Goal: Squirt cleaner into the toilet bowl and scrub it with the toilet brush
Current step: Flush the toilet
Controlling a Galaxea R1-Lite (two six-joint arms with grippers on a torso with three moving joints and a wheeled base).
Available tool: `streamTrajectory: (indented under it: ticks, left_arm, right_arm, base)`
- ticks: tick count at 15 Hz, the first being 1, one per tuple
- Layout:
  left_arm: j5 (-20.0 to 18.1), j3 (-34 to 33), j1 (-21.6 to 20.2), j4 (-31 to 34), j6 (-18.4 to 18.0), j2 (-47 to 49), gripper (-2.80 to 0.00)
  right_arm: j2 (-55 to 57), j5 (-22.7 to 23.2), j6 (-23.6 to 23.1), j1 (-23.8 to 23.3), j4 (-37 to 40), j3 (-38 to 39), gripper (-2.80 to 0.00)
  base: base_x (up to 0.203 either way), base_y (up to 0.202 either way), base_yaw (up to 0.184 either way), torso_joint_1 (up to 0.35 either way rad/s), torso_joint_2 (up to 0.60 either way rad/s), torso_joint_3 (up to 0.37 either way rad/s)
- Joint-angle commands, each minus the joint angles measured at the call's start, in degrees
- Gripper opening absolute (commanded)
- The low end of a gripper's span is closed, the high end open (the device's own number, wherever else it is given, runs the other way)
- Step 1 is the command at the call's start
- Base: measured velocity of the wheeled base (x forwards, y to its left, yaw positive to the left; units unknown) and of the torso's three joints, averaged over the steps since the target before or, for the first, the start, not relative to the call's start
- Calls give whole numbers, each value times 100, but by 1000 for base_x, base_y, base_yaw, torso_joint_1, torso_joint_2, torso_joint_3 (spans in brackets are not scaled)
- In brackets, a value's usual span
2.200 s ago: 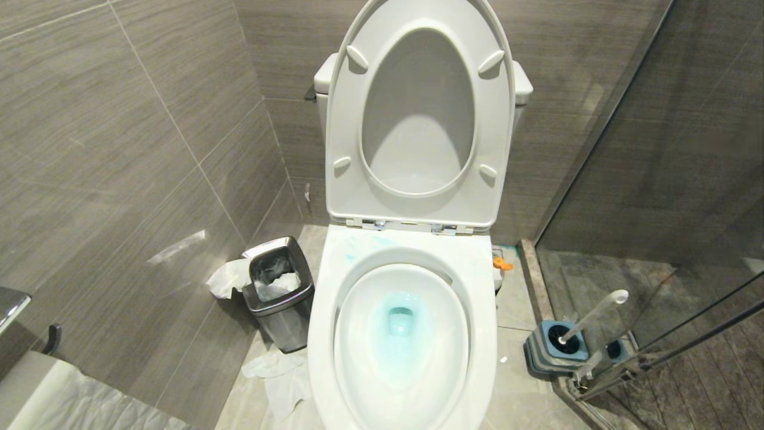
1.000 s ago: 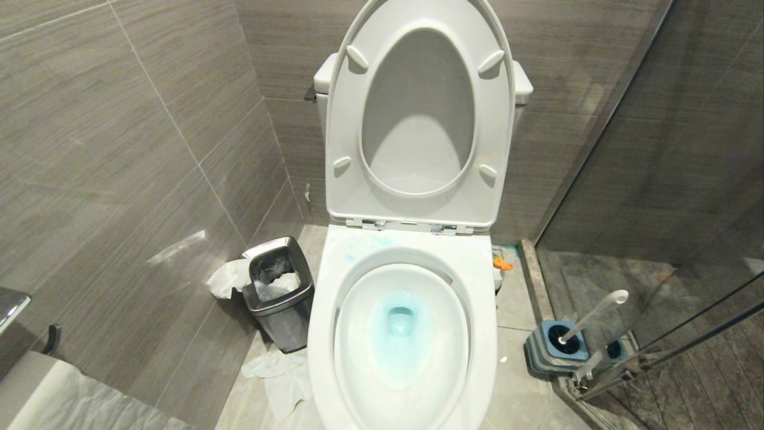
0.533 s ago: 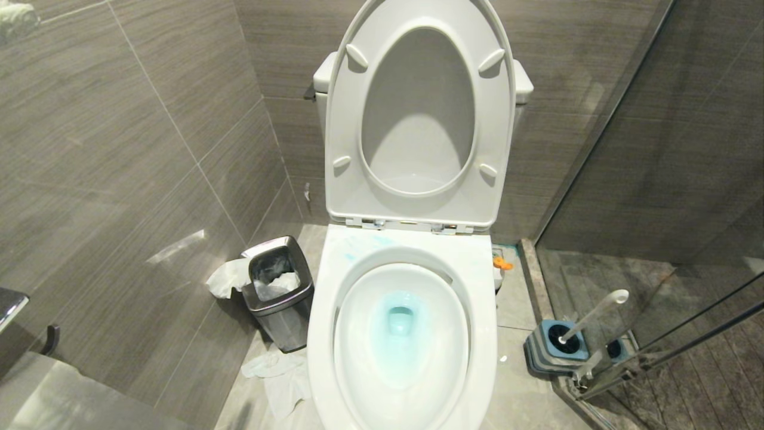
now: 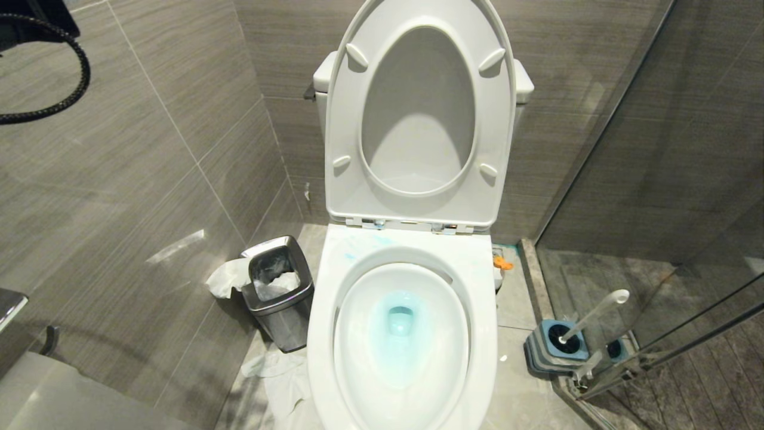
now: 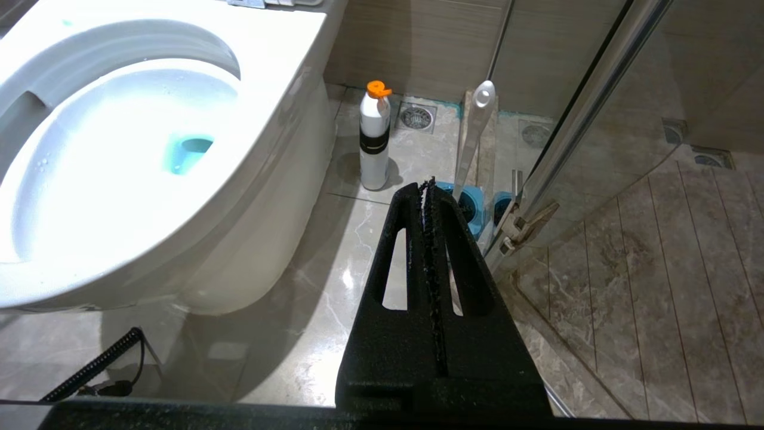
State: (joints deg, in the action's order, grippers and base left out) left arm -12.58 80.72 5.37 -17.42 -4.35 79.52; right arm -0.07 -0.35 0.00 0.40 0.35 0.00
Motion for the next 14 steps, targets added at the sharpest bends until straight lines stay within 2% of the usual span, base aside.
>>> streamTrajectory:
  ticks: [1, 3, 5, 7, 9, 14]
  left_arm:
    - [217, 780, 97, 288, -19, 796, -280]
    - [604, 1574, 203, 452, -28, 1362, -280]
    - [771, 2499, 303, 669, -30, 1944, -280]
    - [954, 3159, 438, 1430, -30, 2372, -280]
    - [1062, 3170, 499, 1652, -36, 2584, -280]
    - [1064, 3169, 475, 1471, -31, 2663, -280]
  right_arm:
    - [7, 0, 0, 4, 0, 0, -280]
    - [7, 0, 0, 4, 0, 0, -280]
    - [7, 0, 0, 4, 0, 0, -280]
    - [7, 0, 0, 4, 0, 0, -280]
    - [7, 0, 0, 4, 0, 0, -280]
    - [7, 0, 0, 3, 0, 0, -280]
  base:
    - [0, 0, 0, 0, 0, 0]
    - [0, 0, 0, 0, 0, 0]
    - [0, 0, 0, 0, 0, 0]
    - [0, 0, 0, 0, 0, 0]
    - [0, 0, 0, 0, 0, 0]
    - [0, 0, 0, 0, 0, 0]
